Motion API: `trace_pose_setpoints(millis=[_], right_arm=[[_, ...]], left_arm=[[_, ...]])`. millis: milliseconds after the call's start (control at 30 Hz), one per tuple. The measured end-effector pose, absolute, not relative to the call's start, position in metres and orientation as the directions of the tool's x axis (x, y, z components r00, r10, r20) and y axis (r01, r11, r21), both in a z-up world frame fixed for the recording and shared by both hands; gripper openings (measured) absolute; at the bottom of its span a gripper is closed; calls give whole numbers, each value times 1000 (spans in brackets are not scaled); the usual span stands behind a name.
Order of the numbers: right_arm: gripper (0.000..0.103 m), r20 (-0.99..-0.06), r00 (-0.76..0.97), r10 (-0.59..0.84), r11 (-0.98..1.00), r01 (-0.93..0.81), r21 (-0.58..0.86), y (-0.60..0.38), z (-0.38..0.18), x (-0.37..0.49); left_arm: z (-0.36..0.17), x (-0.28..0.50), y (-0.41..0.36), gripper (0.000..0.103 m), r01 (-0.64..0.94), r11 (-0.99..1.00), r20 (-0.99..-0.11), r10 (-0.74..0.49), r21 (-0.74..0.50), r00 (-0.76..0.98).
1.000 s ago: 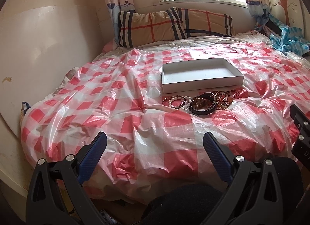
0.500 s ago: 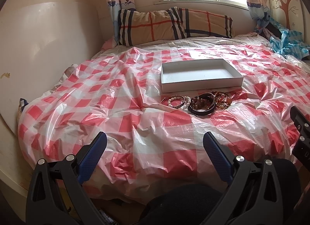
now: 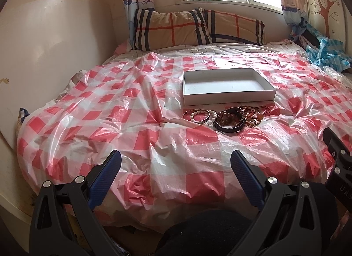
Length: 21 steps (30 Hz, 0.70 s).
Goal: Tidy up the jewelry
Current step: 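Move both grippers toward the bracelet pile beside the white box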
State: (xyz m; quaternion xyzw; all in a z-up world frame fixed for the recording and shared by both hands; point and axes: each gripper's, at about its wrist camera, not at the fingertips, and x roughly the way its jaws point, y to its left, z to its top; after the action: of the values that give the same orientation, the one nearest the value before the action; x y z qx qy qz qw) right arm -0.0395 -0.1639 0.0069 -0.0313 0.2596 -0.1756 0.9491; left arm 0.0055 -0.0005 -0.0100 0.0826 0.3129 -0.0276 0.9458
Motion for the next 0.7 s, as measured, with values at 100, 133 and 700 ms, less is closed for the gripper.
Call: trace_pose_setpoints(millis=[100, 133, 700], right_arm=[[96, -497, 807, -319, 947, 289, -139, -164, 6, -36], [96, -502, 806, -314, 949, 284, -137, -164, 5, -34], [96, -646, 757, -97, 994, 41, -102, -172, -7, 38]], left_arm=[[-10, 9, 1, 96, 108, 987, -605, -15, 117, 796], [-10, 10, 1, 96, 110, 988, -607, -21, 111, 794], [-23, 101, 28, 95, 229, 971, -675, -210, -63, 707]])
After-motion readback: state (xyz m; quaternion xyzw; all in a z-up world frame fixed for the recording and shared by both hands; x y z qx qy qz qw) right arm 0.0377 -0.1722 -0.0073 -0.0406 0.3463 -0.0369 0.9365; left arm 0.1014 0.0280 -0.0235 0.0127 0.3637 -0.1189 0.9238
